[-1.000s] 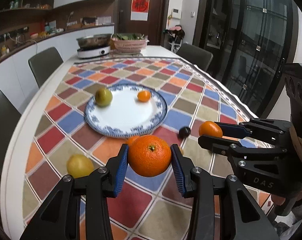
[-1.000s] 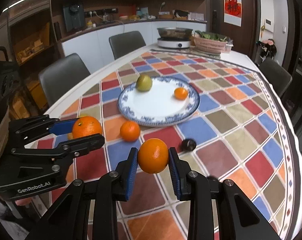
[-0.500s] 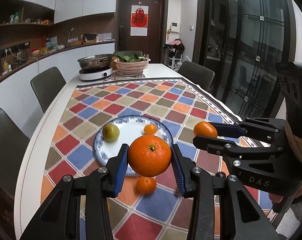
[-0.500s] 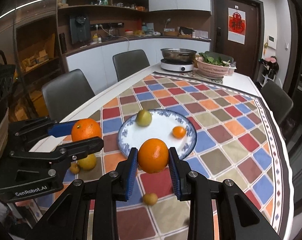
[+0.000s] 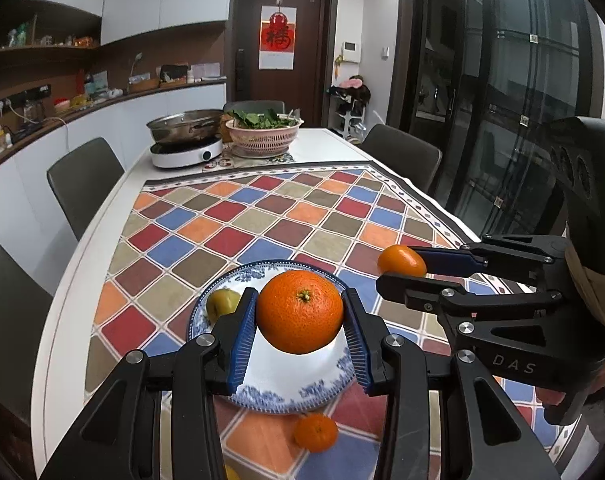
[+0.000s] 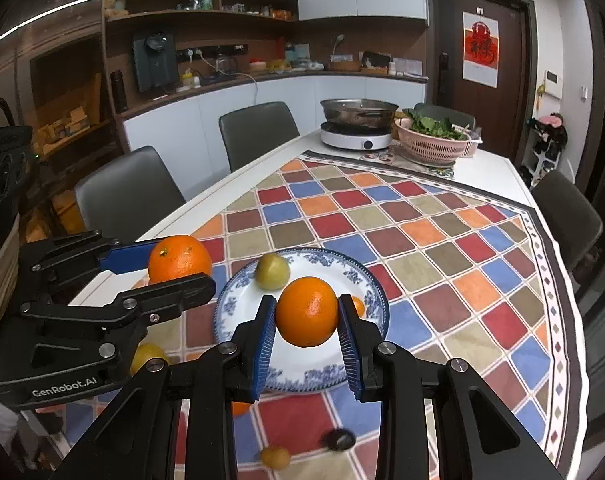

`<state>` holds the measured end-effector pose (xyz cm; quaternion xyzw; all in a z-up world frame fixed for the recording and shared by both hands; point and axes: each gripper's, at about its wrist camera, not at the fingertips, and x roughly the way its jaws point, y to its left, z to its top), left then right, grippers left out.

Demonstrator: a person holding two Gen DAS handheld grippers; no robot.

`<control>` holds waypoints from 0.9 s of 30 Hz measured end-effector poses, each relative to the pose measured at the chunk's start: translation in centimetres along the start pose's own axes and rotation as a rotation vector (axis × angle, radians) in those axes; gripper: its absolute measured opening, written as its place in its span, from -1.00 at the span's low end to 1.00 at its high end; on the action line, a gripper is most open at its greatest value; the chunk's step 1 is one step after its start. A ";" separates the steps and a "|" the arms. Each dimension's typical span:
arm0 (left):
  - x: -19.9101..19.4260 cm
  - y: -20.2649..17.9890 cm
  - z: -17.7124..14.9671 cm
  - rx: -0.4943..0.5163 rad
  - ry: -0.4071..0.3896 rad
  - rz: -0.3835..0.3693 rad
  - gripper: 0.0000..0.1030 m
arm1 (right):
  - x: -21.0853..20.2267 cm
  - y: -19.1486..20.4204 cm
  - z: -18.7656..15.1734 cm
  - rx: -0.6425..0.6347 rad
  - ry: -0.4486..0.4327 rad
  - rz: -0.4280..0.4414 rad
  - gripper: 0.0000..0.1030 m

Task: Organize fruits
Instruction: 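Carry both oranges over the plate with the left and right tools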

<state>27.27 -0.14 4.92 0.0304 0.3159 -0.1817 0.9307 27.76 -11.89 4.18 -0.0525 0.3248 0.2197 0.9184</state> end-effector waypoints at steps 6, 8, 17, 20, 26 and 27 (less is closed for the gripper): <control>4.2 1.6 1.4 -0.006 0.044 0.010 -0.20 | 3.8 -1.7 1.4 0.021 0.050 0.009 -0.39; 5.6 2.0 1.8 -0.001 0.058 0.020 -0.19 | 5.1 -2.3 1.7 0.030 0.073 0.010 -0.39; 11.6 3.9 2.5 0.007 0.171 0.012 -0.19 | 11.3 -4.3 2.5 0.029 0.185 0.008 -0.39; 12.9 4.2 2.6 0.014 0.202 0.012 -0.19 | 12.9 -4.8 2.5 0.035 0.227 0.027 -0.39; 15.4 5.1 2.7 -0.014 0.282 -0.016 -0.19 | 15.1 -5.3 2.4 0.033 0.294 0.043 -0.39; 15.8 5.3 2.7 -0.027 0.295 -0.022 -0.19 | 15.6 -5.4 2.4 0.040 0.308 0.051 -0.39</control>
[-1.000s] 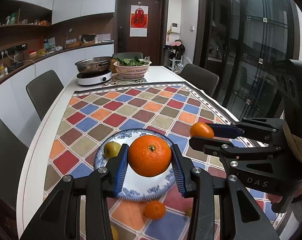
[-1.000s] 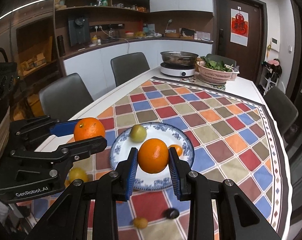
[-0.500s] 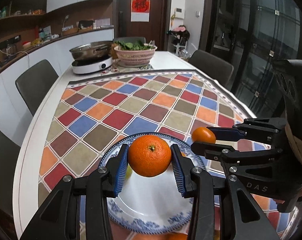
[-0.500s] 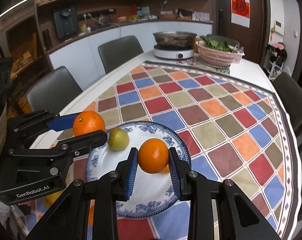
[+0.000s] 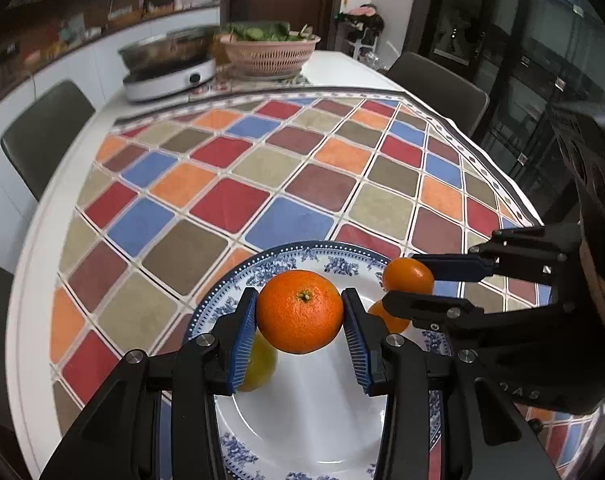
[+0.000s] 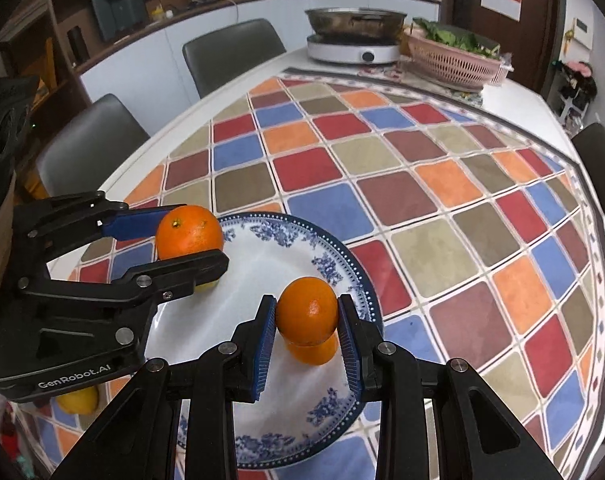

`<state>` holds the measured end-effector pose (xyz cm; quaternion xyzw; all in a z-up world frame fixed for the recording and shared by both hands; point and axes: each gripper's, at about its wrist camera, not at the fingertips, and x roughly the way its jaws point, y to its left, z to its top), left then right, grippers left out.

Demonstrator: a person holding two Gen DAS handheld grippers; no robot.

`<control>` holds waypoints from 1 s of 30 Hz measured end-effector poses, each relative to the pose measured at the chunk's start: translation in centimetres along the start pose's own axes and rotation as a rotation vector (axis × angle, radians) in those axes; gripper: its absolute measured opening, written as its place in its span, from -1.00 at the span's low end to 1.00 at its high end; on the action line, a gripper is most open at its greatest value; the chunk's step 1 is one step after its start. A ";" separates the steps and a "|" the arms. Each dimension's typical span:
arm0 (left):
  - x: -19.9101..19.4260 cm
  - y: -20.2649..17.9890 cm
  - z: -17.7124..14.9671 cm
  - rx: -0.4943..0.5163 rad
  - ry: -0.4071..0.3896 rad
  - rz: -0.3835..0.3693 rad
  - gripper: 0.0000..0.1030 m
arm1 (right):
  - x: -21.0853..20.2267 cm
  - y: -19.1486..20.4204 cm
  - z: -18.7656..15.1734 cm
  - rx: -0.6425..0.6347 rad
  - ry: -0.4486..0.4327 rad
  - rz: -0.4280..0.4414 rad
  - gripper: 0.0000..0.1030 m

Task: Organize fruits
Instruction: 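Carry both oranges over the plate with the left and right tools, then release both oranges onto the plate by opening both tools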

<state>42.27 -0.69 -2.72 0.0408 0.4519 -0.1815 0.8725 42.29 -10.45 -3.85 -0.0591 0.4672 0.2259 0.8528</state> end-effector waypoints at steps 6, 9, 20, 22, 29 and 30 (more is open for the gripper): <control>1.7 1.0 0.4 -0.040 0.062 -0.012 -0.19 | 1.6 -0.4 0.3 0.017 0.033 -0.005 -0.39; 2.3 1.1 0.4 -0.035 0.079 0.001 -0.19 | 2.2 -0.4 0.3 0.018 0.041 -0.013 -0.39; 3.2 1.2 0.6 -0.040 0.095 0.011 -0.08 | 2.8 -0.7 0.5 0.022 0.038 -0.020 -0.38; 2.9 1.3 0.6 -0.041 0.080 0.025 -0.01 | 2.8 -0.7 0.5 0.019 0.033 -0.022 -0.38; 1.4 1.6 0.8 -0.060 0.040 0.038 0.03 | 2.4 -0.5 0.2 0.011 0.014 -0.037 -0.22; 1.1 1.5 0.7 -0.062 0.034 0.036 0.03 | 2.3 -0.5 0.1 0.013 0.014 -0.035 -0.22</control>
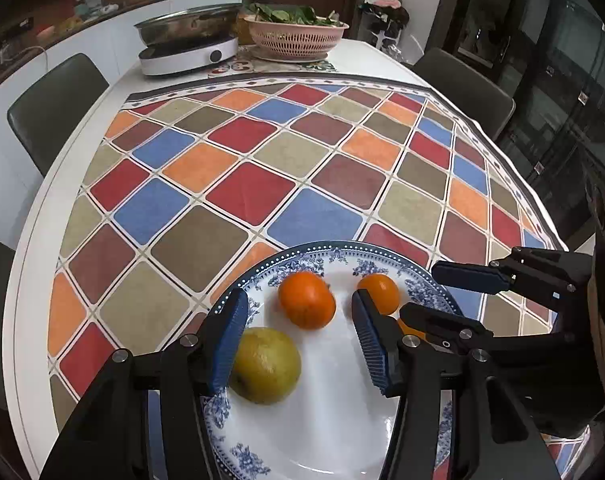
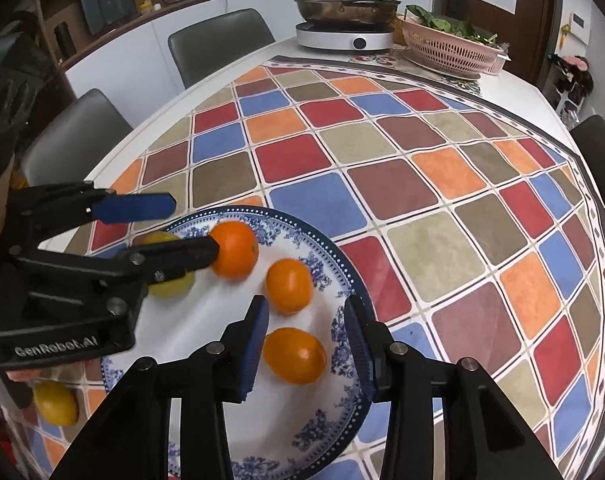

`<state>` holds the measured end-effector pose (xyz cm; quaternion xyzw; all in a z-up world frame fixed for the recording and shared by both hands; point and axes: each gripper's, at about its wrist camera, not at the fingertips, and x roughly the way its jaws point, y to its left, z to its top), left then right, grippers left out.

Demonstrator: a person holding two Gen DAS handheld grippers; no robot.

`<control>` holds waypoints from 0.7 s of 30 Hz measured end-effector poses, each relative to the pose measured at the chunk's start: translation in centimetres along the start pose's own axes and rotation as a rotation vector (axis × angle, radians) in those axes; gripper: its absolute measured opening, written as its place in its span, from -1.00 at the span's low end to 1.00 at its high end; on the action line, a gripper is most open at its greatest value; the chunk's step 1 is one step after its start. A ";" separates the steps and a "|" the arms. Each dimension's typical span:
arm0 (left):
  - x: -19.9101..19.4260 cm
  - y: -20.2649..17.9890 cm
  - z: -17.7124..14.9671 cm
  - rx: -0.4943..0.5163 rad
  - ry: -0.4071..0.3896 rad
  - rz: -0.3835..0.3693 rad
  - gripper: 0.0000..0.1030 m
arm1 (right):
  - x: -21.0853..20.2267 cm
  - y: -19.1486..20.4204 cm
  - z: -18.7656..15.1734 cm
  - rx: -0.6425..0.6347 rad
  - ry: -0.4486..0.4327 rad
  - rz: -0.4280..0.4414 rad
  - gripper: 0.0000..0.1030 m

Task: Organize fruits
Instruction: 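Release both oranges onto the plate by opening both tools, then move both open tools back toward the remaining fruits on the table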

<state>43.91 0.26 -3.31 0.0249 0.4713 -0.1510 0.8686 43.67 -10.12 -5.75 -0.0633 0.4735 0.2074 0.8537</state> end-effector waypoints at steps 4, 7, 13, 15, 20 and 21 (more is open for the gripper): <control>-1.1 -0.3 -0.4 0.003 -0.020 0.003 0.03 | -0.9 0.0 -0.2 0.010 -0.019 -0.007 -0.22; -1.9 -0.7 -0.7 0.008 -0.031 0.009 0.03 | -2.1 0.2 -0.4 0.004 -0.047 -0.031 -0.22; -5.0 -2.1 -1.7 0.037 -0.085 0.036 0.03 | -5.1 1.0 -0.9 -0.027 -0.104 -0.066 -0.22; -6.1 -2.6 -2.1 0.041 -0.103 0.038 0.03 | -6.2 1.1 -1.1 -0.024 -0.118 -0.059 -0.22; -9.1 -3.7 -3.3 0.042 -0.146 0.038 0.03 | -9.5 1.7 -2.1 -0.014 -0.170 -0.047 -0.22; -9.8 -4.0 -3.6 0.044 -0.154 0.037 0.03 | -10.0 1.9 -2.4 -0.010 -0.180 -0.045 -0.22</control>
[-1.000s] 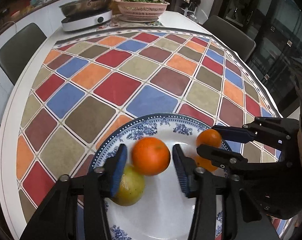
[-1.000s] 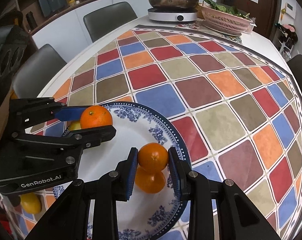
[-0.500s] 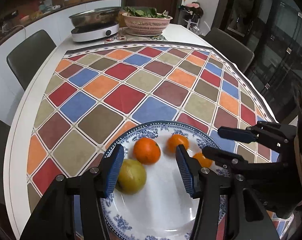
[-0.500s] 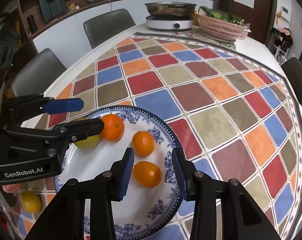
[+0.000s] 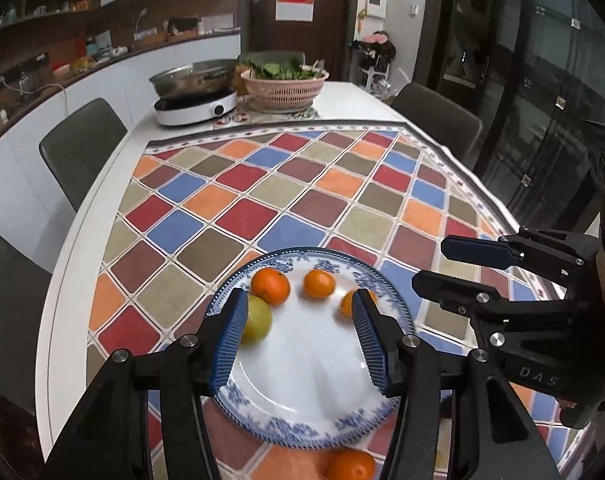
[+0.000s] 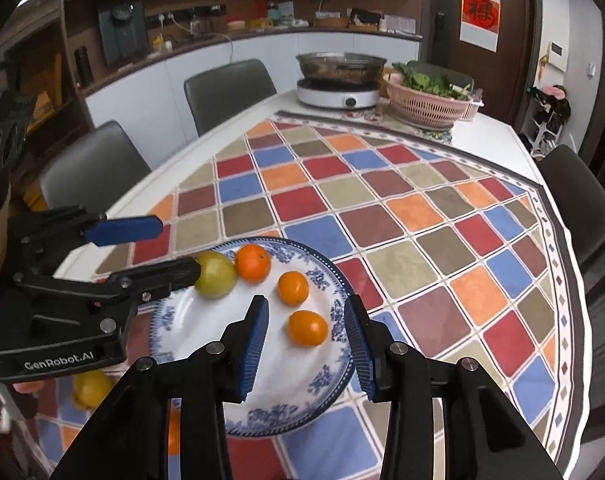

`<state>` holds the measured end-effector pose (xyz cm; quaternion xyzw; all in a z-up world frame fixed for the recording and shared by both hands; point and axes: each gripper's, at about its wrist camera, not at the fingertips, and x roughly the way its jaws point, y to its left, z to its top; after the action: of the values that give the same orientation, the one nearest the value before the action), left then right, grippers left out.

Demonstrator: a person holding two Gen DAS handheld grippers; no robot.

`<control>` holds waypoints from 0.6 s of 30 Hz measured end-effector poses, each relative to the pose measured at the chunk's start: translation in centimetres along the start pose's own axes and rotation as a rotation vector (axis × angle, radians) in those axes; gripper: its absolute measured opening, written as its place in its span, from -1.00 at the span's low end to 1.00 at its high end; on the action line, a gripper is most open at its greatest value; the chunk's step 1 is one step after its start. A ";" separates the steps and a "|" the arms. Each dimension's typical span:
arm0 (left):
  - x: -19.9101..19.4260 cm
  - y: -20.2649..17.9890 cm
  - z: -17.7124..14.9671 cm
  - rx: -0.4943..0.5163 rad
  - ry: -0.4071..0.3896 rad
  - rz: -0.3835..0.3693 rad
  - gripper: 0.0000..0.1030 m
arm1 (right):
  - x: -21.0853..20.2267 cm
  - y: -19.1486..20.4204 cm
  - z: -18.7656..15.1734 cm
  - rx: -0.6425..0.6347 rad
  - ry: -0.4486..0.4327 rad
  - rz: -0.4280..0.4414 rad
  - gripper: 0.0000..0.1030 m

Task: Organize fruits
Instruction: 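Move both open tools back toward the remaining fruits on the table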

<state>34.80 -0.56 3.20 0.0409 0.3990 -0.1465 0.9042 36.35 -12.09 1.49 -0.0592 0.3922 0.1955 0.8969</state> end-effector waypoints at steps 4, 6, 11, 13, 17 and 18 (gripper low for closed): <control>-3.0 -1.2 -0.8 0.011 -0.048 -0.008 0.03 | -3.2 0.8 -0.7 0.001 -0.053 0.001 -0.21; -4.3 -1.9 -1.3 0.027 -0.071 -0.008 0.10 | -4.7 1.1 -1.2 -0.005 -0.080 -0.009 -0.04; -7.2 -3.1 -2.6 0.043 -0.114 -0.024 0.20 | -8.1 2.1 -2.7 -0.013 -0.141 -0.045 -0.01; -8.3 -3.6 -3.3 0.042 -0.129 -0.024 0.21 | -9.2 2.3 -3.3 -0.007 -0.159 -0.052 -0.01; -10.0 -4.4 -4.4 0.043 -0.153 -0.035 0.30 | -11.2 2.9 -4.6 -0.004 -0.187 -0.076 -0.01; -10.4 -4.7 -4.7 0.043 -0.158 -0.034 0.32 | -11.6 3.0 -5.0 -0.003 -0.192 -0.080 -0.01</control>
<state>23.41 -1.74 7.81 0.0421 0.3237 -0.1731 0.9292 24.62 -14.15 6.64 -0.0572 0.3013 0.1648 0.9374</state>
